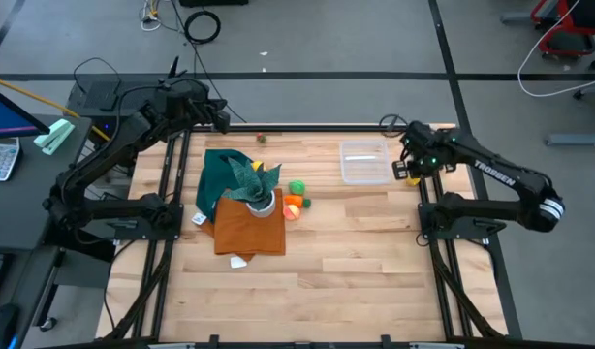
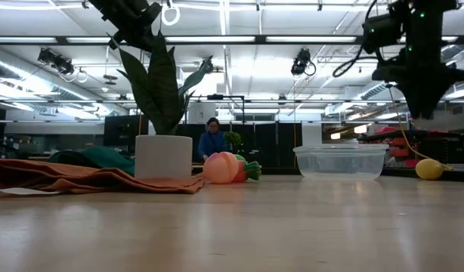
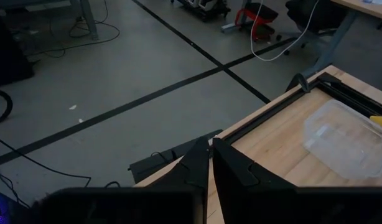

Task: Pick and placing Produce into tupperware
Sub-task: Put the right lemon into the transparent bin

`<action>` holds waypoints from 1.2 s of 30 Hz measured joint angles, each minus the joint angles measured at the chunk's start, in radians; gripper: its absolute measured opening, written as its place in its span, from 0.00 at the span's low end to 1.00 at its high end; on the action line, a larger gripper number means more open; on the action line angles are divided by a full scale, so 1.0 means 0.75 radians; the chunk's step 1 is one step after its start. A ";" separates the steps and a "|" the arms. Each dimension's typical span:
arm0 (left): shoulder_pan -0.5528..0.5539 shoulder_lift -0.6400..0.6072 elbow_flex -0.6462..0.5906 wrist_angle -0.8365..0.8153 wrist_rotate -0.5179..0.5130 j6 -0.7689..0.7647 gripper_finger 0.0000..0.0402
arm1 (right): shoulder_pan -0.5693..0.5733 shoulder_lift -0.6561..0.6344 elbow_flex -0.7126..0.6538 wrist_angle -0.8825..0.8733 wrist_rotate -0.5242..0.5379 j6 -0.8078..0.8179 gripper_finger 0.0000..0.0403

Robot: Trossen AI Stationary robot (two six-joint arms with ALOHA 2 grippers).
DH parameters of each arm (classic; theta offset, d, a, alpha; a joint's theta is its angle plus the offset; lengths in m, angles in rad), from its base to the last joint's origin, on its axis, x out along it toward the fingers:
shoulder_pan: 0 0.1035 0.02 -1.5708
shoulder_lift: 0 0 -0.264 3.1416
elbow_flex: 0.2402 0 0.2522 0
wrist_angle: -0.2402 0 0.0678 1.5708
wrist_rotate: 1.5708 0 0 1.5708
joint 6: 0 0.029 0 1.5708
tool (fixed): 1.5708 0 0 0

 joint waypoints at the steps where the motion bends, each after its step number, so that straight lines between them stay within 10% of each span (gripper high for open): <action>1: 0.000 0.000 0.000 0.000 0.000 0.000 0.07 | 0.013 -0.004 -0.031 0.019 -0.009 0.022 0.20; 19: 0.000 0.000 0.000 -0.002 0.000 0.008 0.07 | 0.053 -0.006 -0.245 0.234 0.136 0.236 0.66; 36: -0.001 0.000 0.000 -0.008 0.000 0.011 0.06 | 0.036 0.201 -0.246 0.271 0.315 0.348 0.68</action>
